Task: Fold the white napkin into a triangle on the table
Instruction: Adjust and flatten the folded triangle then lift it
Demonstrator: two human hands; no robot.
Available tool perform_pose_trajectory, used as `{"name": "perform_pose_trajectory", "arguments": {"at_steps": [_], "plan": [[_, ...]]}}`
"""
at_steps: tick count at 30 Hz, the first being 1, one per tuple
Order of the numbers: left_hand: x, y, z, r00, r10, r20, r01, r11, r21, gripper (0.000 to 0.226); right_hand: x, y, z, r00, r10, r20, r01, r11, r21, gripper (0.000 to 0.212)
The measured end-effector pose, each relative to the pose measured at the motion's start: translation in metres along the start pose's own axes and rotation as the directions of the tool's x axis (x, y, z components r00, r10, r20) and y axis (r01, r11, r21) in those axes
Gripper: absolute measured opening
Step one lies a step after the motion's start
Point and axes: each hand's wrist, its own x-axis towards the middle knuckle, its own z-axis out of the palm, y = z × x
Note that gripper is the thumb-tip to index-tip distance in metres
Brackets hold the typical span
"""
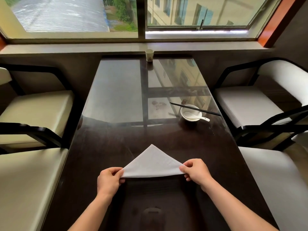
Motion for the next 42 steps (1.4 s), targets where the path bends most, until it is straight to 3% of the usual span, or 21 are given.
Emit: {"name": "perform_pose_trajectory", "arguments": {"at_steps": [6, 12, 28, 42], "plan": [[-0.002, 0.02, 0.016, 0.997, -0.053, 0.065, 0.066, 0.973, -0.222, 0.009, -0.003, 0.005, -0.021, 0.997, -0.017, -0.071, 0.02, 0.999, 0.039, 0.011], [-0.007, 0.045, 0.048, 0.99, -0.038, 0.135, 0.076, 0.955, -0.287, 0.01, -0.001, 0.016, -0.056, 0.99, -0.024, -0.14, 0.03, 0.999, 0.044, 0.009], [-0.001, 0.115, 0.144, 0.983, 0.037, 0.181, 0.025, 0.945, -0.327, 0.011, 0.048, 0.046, -0.135, 0.97, -0.015, -0.243, 0.049, 0.99, 0.135, 0.013], [0.02, 0.123, 0.186, 0.99, 0.012, 0.141, 0.025, 0.967, -0.254, 0.012, 0.098, 0.046, -0.152, 0.969, 0.008, -0.247, 0.025, 0.991, 0.13, 0.014]]}}
